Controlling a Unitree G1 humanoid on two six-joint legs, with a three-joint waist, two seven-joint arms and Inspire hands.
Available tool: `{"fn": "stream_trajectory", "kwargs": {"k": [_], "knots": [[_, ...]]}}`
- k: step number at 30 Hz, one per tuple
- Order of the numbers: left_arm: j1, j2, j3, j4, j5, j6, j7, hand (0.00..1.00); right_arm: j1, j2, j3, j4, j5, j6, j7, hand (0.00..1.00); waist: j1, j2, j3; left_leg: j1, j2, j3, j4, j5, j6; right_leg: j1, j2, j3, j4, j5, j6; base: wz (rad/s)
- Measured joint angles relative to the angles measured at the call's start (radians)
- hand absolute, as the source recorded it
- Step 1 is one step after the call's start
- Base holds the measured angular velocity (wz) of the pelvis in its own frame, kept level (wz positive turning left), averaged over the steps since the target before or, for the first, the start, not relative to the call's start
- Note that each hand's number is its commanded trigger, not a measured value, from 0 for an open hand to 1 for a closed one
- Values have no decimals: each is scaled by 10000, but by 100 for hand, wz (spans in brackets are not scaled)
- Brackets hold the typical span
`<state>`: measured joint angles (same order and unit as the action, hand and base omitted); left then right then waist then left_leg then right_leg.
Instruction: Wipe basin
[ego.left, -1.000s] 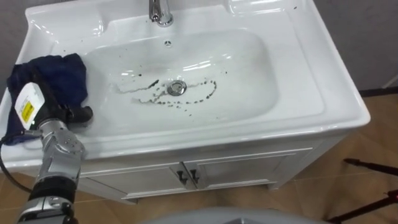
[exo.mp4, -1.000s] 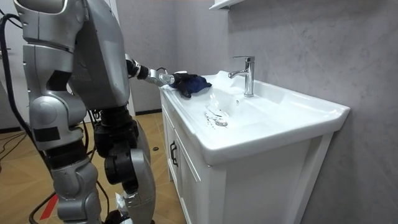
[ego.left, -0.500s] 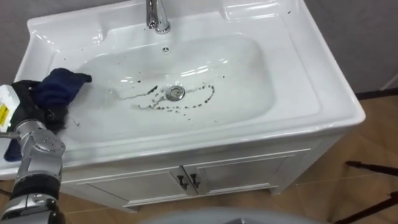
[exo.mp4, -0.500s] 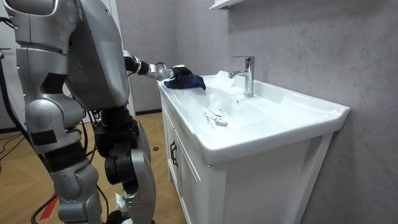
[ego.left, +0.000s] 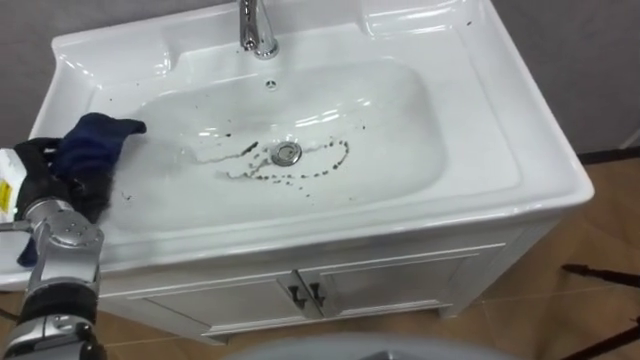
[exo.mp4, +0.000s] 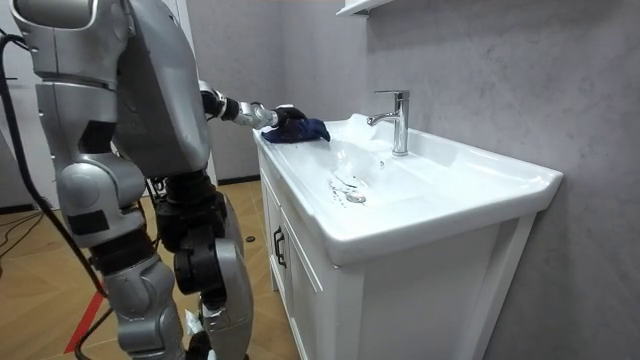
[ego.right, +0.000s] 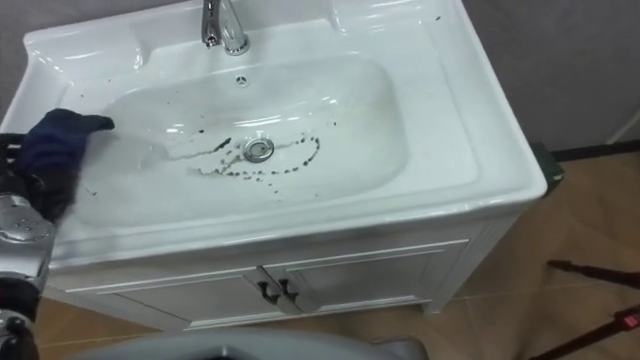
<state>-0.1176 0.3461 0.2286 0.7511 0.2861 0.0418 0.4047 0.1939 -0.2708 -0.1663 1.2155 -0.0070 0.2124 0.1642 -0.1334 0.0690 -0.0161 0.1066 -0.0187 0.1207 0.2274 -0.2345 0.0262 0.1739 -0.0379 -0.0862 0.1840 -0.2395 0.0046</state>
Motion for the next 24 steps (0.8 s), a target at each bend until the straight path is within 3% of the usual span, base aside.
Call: {"fn": "stream_trajectory", "kwargs": {"k": [6, 10, 13, 16, 19, 24], "knots": [[57, -258, -524, -722, 11, 26, -92, 100, -468, 3, 7, 15, -14, -161, -127, 0, -5, 51, 58, -368, -107, -474, 225, 21, 34, -2, -81, -516, 7, -76, 17, 27], [539, -333, -941, -2022, 105, 197, -232, 100, -768, 22, 351, 106, 441, -509, -224, 0, 42, 113, 122, -604, -143, -673, 354, 21, 35, -133, -82, -680, -38, -69, 17, 13], [717, -561, -1019, -2957, 303, 264, -223, 100, -892, 189, 476, 298, 811, -752, -382, 0, 96, 131, 196, -672, -136, -704, 405, 21, 34, -129, -80, -793, -54, -72, 16, 12], [825, -652, -1078, -4024, 520, 224, -191, 100, -889, 345, 478, 484, 1493, -1070, -426, 0, 268, -6, 303, -693, -129, -693, 402, 22, 31, -97, -60, -798, -147, -65, 4, 0], [833, -651, -1085, -4837, 804, 123, 78, 100, -809, 346, 472, 704, 1623, -1263, -423, 0, 328, -56, 296, -700, -138, -690, 394, 18, 29, -100, -65, -789, -154, -64, 6, 0], [834, -649, -1115, -5488, 1450, -55, 387, 100, -591, 339, 476, 752, 1615, -1337, -416, 0, 337, 66, 228, -607, -124, -676, 336, 18, 28, -50, -61, -788, -149, -55, 2, 0]]}}
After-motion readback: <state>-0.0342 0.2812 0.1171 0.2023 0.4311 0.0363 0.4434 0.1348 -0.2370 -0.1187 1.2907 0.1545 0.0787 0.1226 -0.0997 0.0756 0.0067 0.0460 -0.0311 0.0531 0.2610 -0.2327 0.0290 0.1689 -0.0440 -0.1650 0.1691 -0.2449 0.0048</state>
